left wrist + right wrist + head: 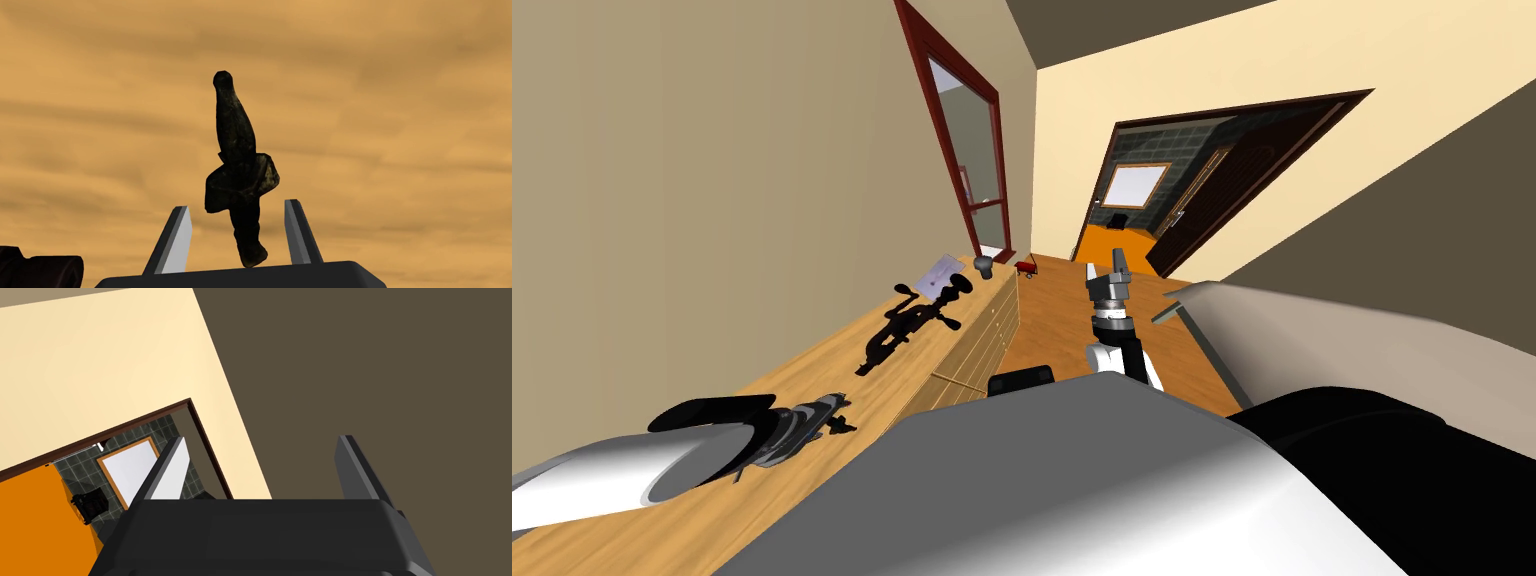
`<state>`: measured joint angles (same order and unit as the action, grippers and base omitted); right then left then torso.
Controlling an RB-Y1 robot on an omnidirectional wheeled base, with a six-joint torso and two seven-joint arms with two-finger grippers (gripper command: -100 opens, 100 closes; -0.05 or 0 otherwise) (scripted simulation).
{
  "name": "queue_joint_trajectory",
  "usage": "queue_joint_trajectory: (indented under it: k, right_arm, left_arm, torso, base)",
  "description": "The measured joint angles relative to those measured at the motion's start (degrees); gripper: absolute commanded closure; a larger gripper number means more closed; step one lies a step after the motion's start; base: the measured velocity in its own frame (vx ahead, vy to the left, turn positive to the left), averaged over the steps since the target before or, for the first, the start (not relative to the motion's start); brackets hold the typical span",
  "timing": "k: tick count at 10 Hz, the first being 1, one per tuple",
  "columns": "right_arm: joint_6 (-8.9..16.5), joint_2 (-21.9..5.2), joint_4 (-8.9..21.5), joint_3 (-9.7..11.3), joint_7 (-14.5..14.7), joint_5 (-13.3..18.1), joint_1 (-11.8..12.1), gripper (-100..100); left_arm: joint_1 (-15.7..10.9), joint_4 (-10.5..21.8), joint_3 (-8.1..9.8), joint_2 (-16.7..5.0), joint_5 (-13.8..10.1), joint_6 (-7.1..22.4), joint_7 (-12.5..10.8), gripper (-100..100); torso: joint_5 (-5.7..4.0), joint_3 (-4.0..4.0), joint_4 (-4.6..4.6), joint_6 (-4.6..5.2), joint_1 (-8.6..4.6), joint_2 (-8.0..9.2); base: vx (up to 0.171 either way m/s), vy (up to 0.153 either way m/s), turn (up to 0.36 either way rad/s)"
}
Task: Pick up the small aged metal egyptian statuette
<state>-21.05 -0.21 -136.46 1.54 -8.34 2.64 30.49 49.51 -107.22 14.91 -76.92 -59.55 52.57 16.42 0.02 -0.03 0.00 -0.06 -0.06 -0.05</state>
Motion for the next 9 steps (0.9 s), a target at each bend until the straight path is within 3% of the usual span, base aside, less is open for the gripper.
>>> queue_joint_trajectory:
  k: [3, 4, 5, 8, 9]
  right_arm:
    - [0.0, 0.0, 0.0, 0.0, 0.0, 0.0, 0.0, 0]
    - [0.0, 0.0, 0.0, 0.0, 0.0, 0.0, 0.0, 0]
    - [0.0, 0.0, 0.0, 0.0, 0.0, 0.0, 0.0, 0]
    - [0.0, 0.0, 0.0, 0.0, 0.0, 0.0, -0.01, 0]
    - [0.0, 0.0, 0.0, 0.0, 0.0, 0.0, 0.0, 0]
  left_arm:
    - [0.12, 0.32, 0.03, 0.19, -0.16, 0.21, -0.55, 100]
    - [0.11, 0.3, 0.03, 0.18, -0.14, 0.21, -0.51, 0]
    - [0.11, 0.29, 0.03, 0.17, -0.14, 0.2, -0.5, 100]
    - [-0.35, -2.97, 1.19, -2.65, -0.58, 2.11, -3.27, 100]
    - [-0.4, -3.08, 1.22, -2.77, -0.6, 2.22, -3.45, 0]
  torso:
    - [0.08, 0.05, 0.03, 0.3, 0.11, 0.07]
    - [0.09, 0.05, 0.03, 0.28, 0.12, 0.07]
    - [0.09, 0.05, 0.03, 0.28, 0.13, 0.07]
    - [0.09, 0.16, 0.07, 0.2, 0.18, 0.26]
    - [0.11, 0.13, 0.06, 0.15, 0.17, 0.21]
  base:
    - [0.001, 0.0, 0.009]
    - [0.0, 0.0, 0.0]
    - [-0.026, 0.011, -0.011]
    - [-0.045, 0.021, 0.002]
    - [0.0, 0.0, 0.0]
